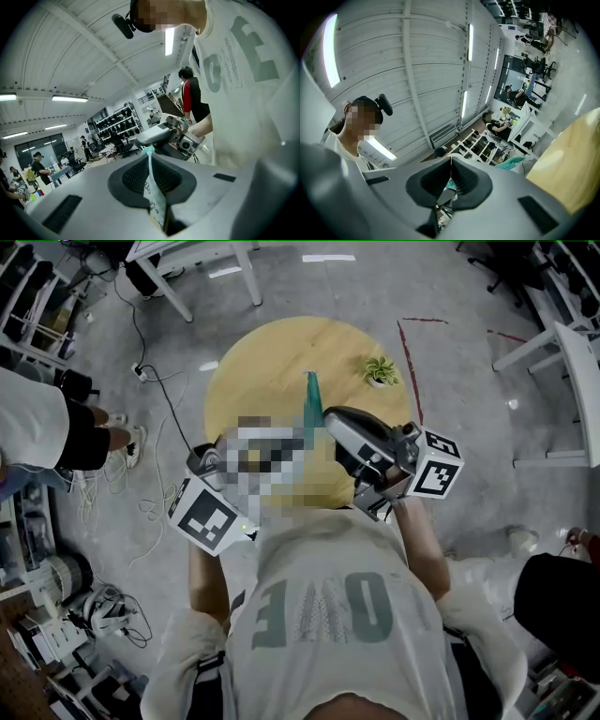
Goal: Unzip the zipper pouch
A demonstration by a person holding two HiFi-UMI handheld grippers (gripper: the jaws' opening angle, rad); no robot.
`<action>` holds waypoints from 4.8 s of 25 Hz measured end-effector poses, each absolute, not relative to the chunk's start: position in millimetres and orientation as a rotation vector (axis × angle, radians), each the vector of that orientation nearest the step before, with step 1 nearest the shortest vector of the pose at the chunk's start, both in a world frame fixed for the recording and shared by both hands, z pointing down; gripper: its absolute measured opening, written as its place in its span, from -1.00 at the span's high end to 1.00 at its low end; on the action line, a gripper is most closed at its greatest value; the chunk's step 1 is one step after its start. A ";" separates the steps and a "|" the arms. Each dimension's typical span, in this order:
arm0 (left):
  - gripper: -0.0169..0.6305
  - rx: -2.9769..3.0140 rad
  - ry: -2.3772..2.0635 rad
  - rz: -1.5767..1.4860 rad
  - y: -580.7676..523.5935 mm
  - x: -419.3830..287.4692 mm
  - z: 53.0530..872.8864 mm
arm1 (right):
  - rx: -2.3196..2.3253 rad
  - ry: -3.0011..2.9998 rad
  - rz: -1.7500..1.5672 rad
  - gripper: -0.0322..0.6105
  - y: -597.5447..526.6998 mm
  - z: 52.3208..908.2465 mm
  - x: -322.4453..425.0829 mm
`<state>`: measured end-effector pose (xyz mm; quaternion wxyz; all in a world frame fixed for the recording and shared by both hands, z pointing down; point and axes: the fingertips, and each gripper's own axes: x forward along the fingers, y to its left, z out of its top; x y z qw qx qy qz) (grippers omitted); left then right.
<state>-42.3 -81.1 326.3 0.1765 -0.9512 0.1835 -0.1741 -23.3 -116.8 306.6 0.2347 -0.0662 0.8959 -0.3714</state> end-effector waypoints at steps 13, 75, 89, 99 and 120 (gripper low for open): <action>0.85 -2.732 0.480 -0.436 -78.5 -35.3 325.4 | -0.264 2.510 -0.984 0.81 -125.3 313.2 -19.8; 0.85 -2.736 0.520 -0.614 -77.2 -73.3 343.4 | -0.860 2.532 -0.898 0.77 -183.0 373.3 44.6; 0.85 -2.491 0.586 -0.919 -152.7 -79.0 385.5 | -0.965 2.486 -0.895 0.52 -157.4 377.1 66.8; 0.85 -2.191 0.669 -1.290 -227.9 -79.7 476.3 | -1.041 2.401 -0.920 0.52 -140.7 380.7 96.6; 0.85 -2.372 0.715 -1.455 -243.4 -37.3 618.9 | -1.171 2.250 -0.993 0.52 -118.1 395.1 125.5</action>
